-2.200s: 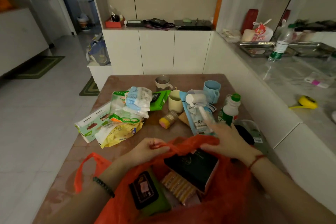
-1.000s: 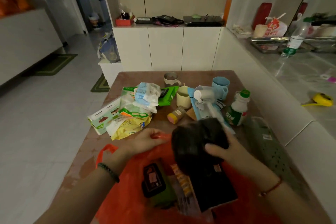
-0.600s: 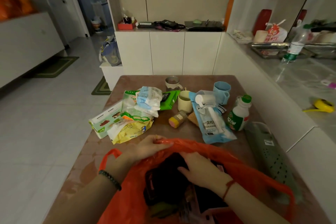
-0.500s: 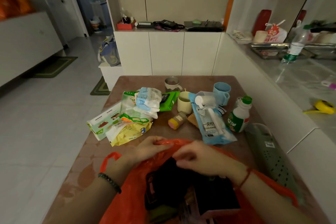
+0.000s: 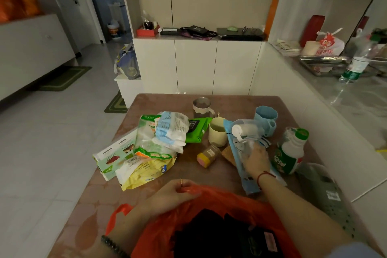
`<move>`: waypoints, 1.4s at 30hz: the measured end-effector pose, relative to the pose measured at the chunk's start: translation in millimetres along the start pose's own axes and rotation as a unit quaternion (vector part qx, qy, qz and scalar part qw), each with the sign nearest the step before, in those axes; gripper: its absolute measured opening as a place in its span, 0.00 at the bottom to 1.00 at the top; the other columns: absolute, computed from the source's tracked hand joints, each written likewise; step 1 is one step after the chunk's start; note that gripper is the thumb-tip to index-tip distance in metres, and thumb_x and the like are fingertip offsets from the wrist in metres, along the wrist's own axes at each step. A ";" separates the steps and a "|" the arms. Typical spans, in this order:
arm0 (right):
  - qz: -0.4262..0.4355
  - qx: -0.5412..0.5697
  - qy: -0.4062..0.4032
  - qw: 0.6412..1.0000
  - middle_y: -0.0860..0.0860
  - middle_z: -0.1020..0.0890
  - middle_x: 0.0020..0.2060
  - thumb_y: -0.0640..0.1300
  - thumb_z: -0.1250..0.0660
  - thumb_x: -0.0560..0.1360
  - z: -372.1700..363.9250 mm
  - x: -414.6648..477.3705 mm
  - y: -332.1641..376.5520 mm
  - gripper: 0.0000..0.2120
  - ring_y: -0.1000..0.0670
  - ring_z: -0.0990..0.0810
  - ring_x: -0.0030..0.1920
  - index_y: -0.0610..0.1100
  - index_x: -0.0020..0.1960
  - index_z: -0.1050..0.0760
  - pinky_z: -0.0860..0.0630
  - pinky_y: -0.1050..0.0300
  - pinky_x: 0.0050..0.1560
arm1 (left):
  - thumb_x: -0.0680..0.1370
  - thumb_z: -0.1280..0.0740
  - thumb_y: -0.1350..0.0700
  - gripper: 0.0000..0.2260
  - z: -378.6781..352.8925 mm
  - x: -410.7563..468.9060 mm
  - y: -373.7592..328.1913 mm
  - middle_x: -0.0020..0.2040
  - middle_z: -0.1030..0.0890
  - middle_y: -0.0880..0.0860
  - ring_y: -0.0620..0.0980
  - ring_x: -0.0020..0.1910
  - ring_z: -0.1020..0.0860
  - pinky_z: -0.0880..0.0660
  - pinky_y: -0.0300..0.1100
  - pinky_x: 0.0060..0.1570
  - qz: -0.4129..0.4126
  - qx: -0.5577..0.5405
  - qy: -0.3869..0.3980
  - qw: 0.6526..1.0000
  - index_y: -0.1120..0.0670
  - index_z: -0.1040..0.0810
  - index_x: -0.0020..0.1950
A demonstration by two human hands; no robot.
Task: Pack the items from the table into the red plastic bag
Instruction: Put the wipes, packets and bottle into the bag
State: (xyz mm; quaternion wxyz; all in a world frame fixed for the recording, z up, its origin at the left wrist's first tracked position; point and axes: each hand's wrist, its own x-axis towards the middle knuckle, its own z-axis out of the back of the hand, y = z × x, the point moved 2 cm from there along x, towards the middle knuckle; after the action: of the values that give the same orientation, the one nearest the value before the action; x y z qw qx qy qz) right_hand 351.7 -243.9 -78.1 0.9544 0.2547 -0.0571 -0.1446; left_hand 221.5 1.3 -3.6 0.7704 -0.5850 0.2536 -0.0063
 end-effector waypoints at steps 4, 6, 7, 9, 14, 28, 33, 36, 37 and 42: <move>-0.060 -0.001 0.059 0.996 0.36 0.22 0.56 0.37 0.38 0.74 -6.4 17.5 -15.4 0.15 0.38 0.23 0.55 0.34 0.59 0.30 0.25 0.49 0.52 | 0.76 0.35 0.61 0.08 9.7 3.5 5.3 0.41 0.19 0.45 0.31 0.33 0.22 0.28 0.23 0.37 0.009 0.026 0.004 1.000 0.57 0.22 0.55; -0.035 0.039 0.070 0.996 0.35 0.22 0.54 0.34 0.39 0.74 1.9 13.8 -9.7 0.11 0.37 0.22 0.53 0.31 0.55 0.27 0.26 0.50 0.47 | 0.77 0.35 0.61 0.11 13.2 3.9 7.0 0.44 0.19 0.48 0.33 0.37 0.21 0.27 0.25 0.42 0.008 0.034 0.002 0.999 0.58 0.22 0.58; -0.019 0.066 0.071 0.995 0.35 0.22 0.53 0.35 0.40 0.75 9.5 8.7 -5.1 0.10 0.38 0.22 0.51 0.31 0.54 0.27 0.28 0.51 0.45 | 0.77 0.35 0.61 0.11 14.4 3.5 6.9 0.45 0.19 0.49 0.35 0.40 0.21 0.26 0.27 0.46 0.006 0.035 0.002 0.999 0.57 0.22 0.58; 0.024 0.109 0.061 0.992 0.36 0.22 0.53 0.36 0.42 0.77 29.7 -7.5 6.3 0.11 0.42 0.24 0.48 0.34 0.57 0.28 0.31 0.54 0.44 | 0.77 0.35 0.61 0.09 15.5 1.9 6.9 0.48 0.20 0.52 0.43 0.47 0.22 0.26 0.33 0.51 0.005 0.029 0.006 1.000 0.55 0.23 0.56; 0.153 0.254 0.088 0.951 0.50 0.23 0.50 0.41 0.39 0.77 103.2 -80.3 33.3 0.16 0.52 0.22 0.46 0.48 0.65 0.33 0.24 0.56 0.45 | 0.76 0.33 0.58 0.10 12.7 -12.6 3.3 0.45 0.19 0.47 0.35 0.39 0.21 0.26 0.25 0.41 0.003 0.033 0.013 0.999 0.53 0.23 0.57; 0.428 -0.072 0.234 0.870 0.63 0.26 0.50 0.51 0.41 0.74 93.2 -258.0 23.1 0.16 0.61 0.26 0.50 0.60 0.62 0.30 0.32 0.68 0.42 | 0.68 0.34 0.35 0.27 42.9 -85.9 5.8 0.61 0.23 0.48 0.44 0.57 0.25 0.29 0.38 0.61 0.089 0.326 0.029 0.941 0.50 0.25 0.61; 0.469 -0.170 0.109 0.860 0.62 0.21 0.33 0.55 0.27 0.56 56.9 -257.3 52.3 0.18 0.60 0.23 0.33 0.60 0.46 0.20 0.31 0.68 0.28 | 0.76 0.34 0.52 0.04 47.1 -97.5 -5.0 0.43 0.23 0.46 0.36 0.35 0.21 0.25 0.26 0.37 0.076 0.094 -0.030 0.992 0.47 0.26 0.49; 0.460 -0.201 0.123 0.856 0.62 0.18 0.36 0.54 0.21 0.46 37.0 -260.1 61.7 0.26 0.60 0.19 0.36 0.60 0.44 0.19 0.24 0.66 0.32 | 0.72 0.30 0.48 0.17 48.9 -107.1 -3.6 0.50 0.20 0.49 0.47 0.48 0.21 0.24 0.40 0.50 0.070 0.014 -0.072 0.995 0.48 0.27 0.59; 0.468 -0.193 0.116 0.854 0.62 0.18 0.39 0.52 0.21 0.48 37.8 -258.5 60.8 0.26 0.59 0.19 0.39 0.59 0.46 0.19 0.22 0.64 0.37 | 0.71 0.30 0.44 0.20 51.8 -108.9 1.4 0.54 0.21 0.48 0.48 0.52 0.22 0.26 0.39 0.52 0.071 0.062 -0.083 0.992 0.45 0.29 0.61; 0.403 -0.102 -0.045 0.908 0.46 0.23 0.61 0.45 0.23 0.60 94.1 -242.2 29.1 0.34 0.46 0.27 0.61 0.49 0.64 0.28 0.27 0.44 0.60 | 0.62 0.31 0.31 0.39 66.6 -131.2 28.9 0.68 0.32 0.43 0.45 0.66 0.31 0.34 0.37 0.64 0.038 0.348 -0.085 0.933 0.42 0.37 0.70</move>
State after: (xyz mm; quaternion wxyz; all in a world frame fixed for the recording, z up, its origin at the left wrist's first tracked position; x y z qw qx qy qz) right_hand 111.2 -190.1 9.3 0.9486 0.1049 -0.1829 0.2359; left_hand 125.5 110.4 33.0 0.9442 -0.2680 0.1911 -0.0152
